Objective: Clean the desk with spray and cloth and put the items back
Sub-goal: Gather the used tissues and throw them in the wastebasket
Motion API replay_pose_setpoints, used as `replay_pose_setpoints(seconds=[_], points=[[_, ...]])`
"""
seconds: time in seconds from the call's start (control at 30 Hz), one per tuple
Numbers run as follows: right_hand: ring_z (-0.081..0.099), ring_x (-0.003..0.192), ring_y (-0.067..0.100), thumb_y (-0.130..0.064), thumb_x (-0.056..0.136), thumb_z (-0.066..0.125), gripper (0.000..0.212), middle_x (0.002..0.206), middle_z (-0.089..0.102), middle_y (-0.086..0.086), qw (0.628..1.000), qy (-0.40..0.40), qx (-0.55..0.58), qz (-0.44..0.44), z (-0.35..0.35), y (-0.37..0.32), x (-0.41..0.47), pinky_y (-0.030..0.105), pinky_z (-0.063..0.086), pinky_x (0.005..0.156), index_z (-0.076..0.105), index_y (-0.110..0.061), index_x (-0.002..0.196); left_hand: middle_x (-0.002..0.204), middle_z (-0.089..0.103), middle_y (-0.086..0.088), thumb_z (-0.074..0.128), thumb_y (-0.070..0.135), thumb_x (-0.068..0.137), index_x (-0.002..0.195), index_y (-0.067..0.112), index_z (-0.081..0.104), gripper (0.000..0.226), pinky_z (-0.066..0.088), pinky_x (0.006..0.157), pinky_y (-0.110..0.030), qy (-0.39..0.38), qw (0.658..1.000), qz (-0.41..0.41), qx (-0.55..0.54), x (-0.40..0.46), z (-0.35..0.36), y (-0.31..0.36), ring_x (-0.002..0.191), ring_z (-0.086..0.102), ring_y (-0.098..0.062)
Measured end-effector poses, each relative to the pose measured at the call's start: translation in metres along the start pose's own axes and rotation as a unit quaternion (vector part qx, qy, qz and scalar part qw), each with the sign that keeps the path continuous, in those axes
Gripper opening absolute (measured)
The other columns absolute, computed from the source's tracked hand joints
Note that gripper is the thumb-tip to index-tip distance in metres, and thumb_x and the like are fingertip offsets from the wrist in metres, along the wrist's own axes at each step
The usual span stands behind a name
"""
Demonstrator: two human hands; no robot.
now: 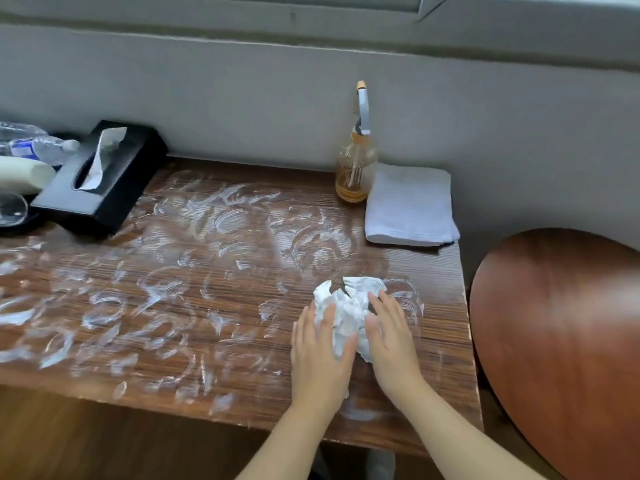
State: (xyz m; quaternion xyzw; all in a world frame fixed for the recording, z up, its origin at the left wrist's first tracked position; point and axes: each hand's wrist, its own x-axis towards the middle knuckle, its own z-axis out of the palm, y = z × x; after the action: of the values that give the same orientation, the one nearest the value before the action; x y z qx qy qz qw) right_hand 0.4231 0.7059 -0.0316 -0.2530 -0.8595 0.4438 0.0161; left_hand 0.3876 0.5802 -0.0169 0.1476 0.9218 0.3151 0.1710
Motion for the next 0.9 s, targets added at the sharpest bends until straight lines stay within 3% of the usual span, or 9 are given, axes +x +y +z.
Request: replay_pose_setpoints(seconds=[0.13,0.27,0.33,0.43,0.5,0.57,0.67,0.73,0.9], points=[[0.018,0.143,0.0,-0.032,0.104,0.028,0.042,0.154,0.03,-0.012,0.994,-0.008,0.111,0.004,0.013,-0.013,-0.002,0.028,0.013,0.12,0.038,-0.024,0.144,0.162,0.027,0.001,-0.006,0.079,0.082,0.155,0.024,0.025,0.096,0.014,0.125,-0.035,0.022,0.998,-0.001,-0.067,0.004,0.017,0.008,0.151,0.017,-0.015],[0.046,0.123,-0.01,-0.033,0.104,0.031,0.035,0.136,0.051,-0.017,0.943,-0.001,0.32,0.097,0.015,-0.037,-0.001,0.01,0.037,0.1,0.047,-0.032,0.135,0.157,0.034,0.007,0.018,0.087,0.077,0.153,0.026,0.03,0.098,0.024,0.122,-0.033,0.017,0.969,-0.069,-0.239,0.01,0.013,0.026,0.145,0.029,-0.007],[0.056,0.113,-0.007,-0.036,0.103,0.033,0.034,0.126,0.058,-0.018,0.916,0.0,0.379,0.133,0.015,-0.046,0.003,0.012,0.044,0.094,0.052,-0.033,0.132,0.155,0.038,0.008,0.032,0.087,0.073,0.153,0.027,0.033,0.1,0.028,0.121,-0.033,-0.001,0.937,-0.112,-0.331,0.014,0.007,0.036,0.143,0.035,-0.006],[0.057,0.114,0.001,-0.041,0.102,0.037,0.031,0.123,0.061,-0.015,0.902,-0.001,0.402,0.157,0.014,-0.053,0.009,0.026,0.043,0.103,0.057,-0.035,0.126,0.14,0.055,0.01,0.047,0.063,0.09,0.141,0.032,0.047,0.059,0.04,0.113,-0.031,-0.022,0.897,-0.159,-0.411,0.022,0.0,0.047,0.129,0.052,-0.004],[0.057,0.11,-0.002,-0.037,0.102,0.038,0.023,0.118,0.062,-0.017,0.903,-0.001,0.401,0.154,0.013,-0.056,0.013,0.023,0.043,0.1,0.058,-0.038,0.115,0.12,0.064,0.018,0.046,0.04,0.102,0.13,0.034,0.052,0.029,0.047,0.092,-0.01,-0.023,0.879,-0.161,-0.448,0.026,-0.004,0.055,0.108,0.061,0.01],[0.057,0.104,-0.005,-0.029,0.103,0.041,0.019,0.115,0.061,-0.016,0.901,0.006,0.406,0.151,0.01,-0.058,0.017,0.017,0.044,0.092,0.056,-0.038,0.11,0.108,0.064,0.023,0.044,0.033,0.104,0.126,0.034,0.054,0.024,0.047,0.078,-0.005,-0.013,0.87,-0.159,-0.467,0.028,-0.008,0.063,0.098,0.062,0.015],[0.058,0.098,-0.008,-0.025,0.102,0.043,0.024,0.109,0.059,-0.02,0.901,0.004,0.413,0.131,-0.005,-0.064,0.018,0.01,0.046,0.078,0.052,-0.032,0.124,0.112,0.056,0.027,0.042,0.036,0.104,0.138,0.03,0.048,0.034,0.04,0.089,-0.011,-0.011,0.862,-0.156,-0.483,0.028,-0.016,0.082,0.111,0.055,0.007],[0.059,0.099,-0.007,-0.028,0.102,0.044,0.028,0.11,0.061,-0.019,0.904,0.001,0.41,0.12,-0.013,-0.065,0.024,0.009,0.046,0.075,0.052,-0.03,0.128,0.128,0.052,0.024,0.04,0.038,0.105,0.147,0.023,0.042,0.044,0.036,0.103,-0.018,-0.007,0.863,-0.144,-0.484,0.028,-0.021,0.099,0.124,0.048,0.0],[0.06,0.107,0.001,-0.044,0.096,0.046,0.04,0.119,0.064,-0.01,0.897,0.039,0.429,0.1,-0.055,-0.06,0.028,0.023,0.046,0.089,0.053,-0.028,0.131,0.138,0.057,0.009,0.043,0.042,0.103,0.144,0.024,0.047,0.045,0.035,0.116,-0.035,-0.018,0.875,-0.105,-0.472,0.032,-0.018,0.142,0.132,0.049,-0.009]])
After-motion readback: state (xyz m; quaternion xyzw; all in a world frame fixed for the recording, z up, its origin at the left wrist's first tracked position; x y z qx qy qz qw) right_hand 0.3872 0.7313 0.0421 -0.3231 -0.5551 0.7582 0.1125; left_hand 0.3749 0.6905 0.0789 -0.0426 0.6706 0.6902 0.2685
